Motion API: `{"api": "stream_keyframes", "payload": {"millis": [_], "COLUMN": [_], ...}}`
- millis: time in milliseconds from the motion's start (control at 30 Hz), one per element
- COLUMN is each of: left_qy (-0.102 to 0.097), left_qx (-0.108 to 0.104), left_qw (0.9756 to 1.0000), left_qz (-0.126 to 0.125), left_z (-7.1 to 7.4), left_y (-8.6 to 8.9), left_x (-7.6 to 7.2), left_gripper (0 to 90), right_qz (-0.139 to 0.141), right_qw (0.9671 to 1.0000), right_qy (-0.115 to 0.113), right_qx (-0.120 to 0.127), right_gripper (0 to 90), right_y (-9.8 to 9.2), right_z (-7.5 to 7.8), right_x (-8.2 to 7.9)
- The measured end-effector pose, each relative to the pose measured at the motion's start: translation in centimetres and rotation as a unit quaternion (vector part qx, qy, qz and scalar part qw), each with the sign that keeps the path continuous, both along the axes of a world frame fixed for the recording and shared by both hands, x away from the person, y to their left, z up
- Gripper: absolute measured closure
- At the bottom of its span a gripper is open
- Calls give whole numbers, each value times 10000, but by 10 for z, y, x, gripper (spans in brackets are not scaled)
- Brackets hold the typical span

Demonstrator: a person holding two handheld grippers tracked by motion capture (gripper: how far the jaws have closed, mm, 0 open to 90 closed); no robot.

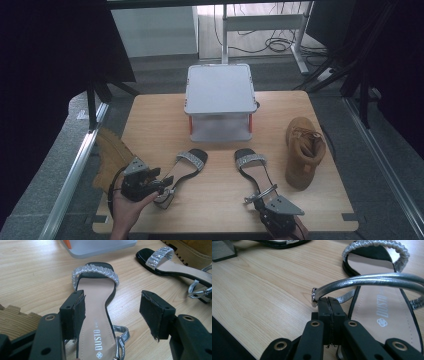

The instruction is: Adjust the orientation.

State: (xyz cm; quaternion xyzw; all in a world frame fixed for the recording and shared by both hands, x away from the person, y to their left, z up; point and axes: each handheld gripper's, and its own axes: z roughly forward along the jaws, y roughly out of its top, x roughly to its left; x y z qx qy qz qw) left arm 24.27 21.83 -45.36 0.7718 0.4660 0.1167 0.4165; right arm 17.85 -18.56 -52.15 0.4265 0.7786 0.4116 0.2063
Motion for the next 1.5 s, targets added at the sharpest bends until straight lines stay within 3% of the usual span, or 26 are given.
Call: {"api": "stream_keyframes", "payload": {"millis": [1033, 1233, 1367, 1500], "left_qy": [41, 68, 83, 76], "left_qx": [25, -113, -188, -205], "left_qw": [10000, 9999, 9997, 9997], "left_qz": [-10, -101, -165, -140], "left_z": [-2, -1, 0, 1], "left_y": [0, 0, -1, -1], "left_x": [1, 0, 1, 2], "left_gripper": [372, 372, 372, 372], "right_qz": [-293, 18, 167, 204], "right_qw": [9995, 9998, 9998, 9995], "right_qy": [106, 161, 19, -111], "right_qx": [48, 71, 48, 198], "right_gripper": [881, 829, 716, 606], "right_y": [-31, -25, -19, -19], "right_z": [1, 3, 8, 15], "right_x": [-2, -14, -21, -25]}}
